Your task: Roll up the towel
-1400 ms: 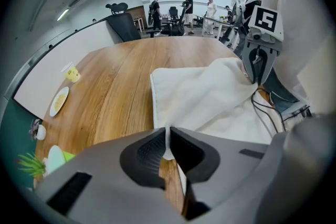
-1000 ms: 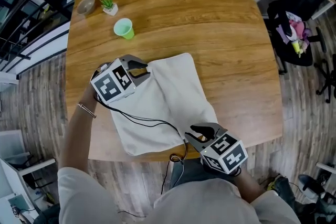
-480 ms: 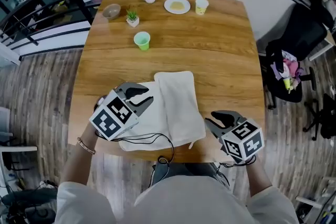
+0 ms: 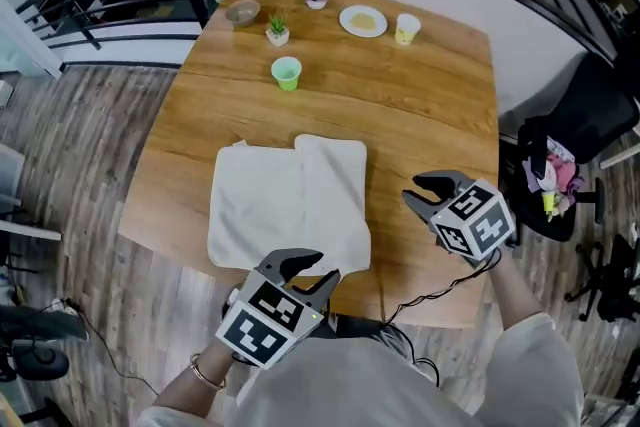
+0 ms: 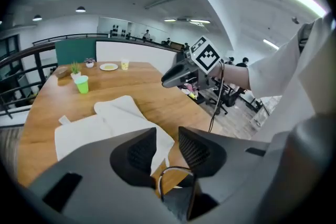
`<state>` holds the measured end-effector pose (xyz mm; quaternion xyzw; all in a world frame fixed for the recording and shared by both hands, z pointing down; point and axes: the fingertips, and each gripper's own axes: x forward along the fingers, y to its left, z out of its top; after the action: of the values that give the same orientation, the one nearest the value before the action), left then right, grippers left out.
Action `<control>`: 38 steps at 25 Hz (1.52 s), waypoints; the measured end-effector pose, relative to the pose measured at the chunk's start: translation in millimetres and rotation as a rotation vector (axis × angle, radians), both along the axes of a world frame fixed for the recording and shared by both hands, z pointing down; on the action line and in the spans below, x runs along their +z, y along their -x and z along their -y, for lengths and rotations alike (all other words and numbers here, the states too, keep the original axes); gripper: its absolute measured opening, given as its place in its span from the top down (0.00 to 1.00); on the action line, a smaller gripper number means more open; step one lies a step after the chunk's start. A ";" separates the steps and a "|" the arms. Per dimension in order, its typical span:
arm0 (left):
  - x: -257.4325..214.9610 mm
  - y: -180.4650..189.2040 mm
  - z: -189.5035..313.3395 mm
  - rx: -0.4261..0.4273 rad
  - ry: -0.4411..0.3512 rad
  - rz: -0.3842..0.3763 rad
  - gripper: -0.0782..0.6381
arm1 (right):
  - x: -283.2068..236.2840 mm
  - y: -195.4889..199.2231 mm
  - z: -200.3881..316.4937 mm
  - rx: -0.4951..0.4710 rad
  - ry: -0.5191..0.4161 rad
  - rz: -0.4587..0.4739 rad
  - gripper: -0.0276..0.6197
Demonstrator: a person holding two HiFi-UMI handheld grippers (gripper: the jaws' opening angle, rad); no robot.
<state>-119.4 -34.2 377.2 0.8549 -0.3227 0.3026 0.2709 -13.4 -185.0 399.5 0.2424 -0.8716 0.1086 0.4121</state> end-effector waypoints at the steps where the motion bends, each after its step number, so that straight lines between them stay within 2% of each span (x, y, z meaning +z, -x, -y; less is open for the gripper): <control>1: 8.0 -8.0 -3.7 -0.038 0.015 0.006 0.69 | 5.8 1.2 5.9 -0.021 0.002 -0.003 0.77; 6: 50.4 -47.1 -24.6 -0.241 0.147 -0.048 0.62 | 42.6 12.5 29.2 -0.104 0.019 -0.011 0.75; 12: 118.8 -63.3 -21.9 -0.547 0.157 -0.035 0.61 | 79.4 33.0 47.6 -0.137 0.044 0.002 0.73; 14: 137.4 -66.8 -14.8 -0.619 0.153 -0.039 0.62 | 89.7 39.1 51.8 -0.147 0.050 0.001 0.73; 18: 155.4 -70.5 -3.5 -0.719 0.201 -0.097 0.62 | 104.9 49.0 59.6 -0.158 0.087 0.015 0.72; 24: 164.8 -76.0 4.9 -0.818 0.248 -0.167 0.60 | 126.0 59.8 67.4 -0.178 0.155 0.012 0.68; 29: 172.1 -77.6 12.1 -0.861 0.295 -0.210 0.62 | 134.6 67.2 87.1 -0.115 0.201 0.038 0.68; 34: 181.2 -76.2 13.7 -0.883 0.332 -0.208 0.69 | 144.5 72.4 96.6 -0.044 0.323 0.091 0.66; 35: 182.7 -75.9 13.3 -0.886 0.336 -0.205 0.73 | 146.7 72.8 96.6 -0.041 0.329 0.084 0.69; 38: 185.0 -75.6 13.0 -0.884 0.339 -0.196 0.82 | 150.3 74.2 95.1 -0.050 0.319 0.061 0.91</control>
<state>-43.8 -47.1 562.3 0.6043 -0.5742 0.1246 0.5381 -87.6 -280.0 549.8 0.1485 -0.8612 0.2426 0.4212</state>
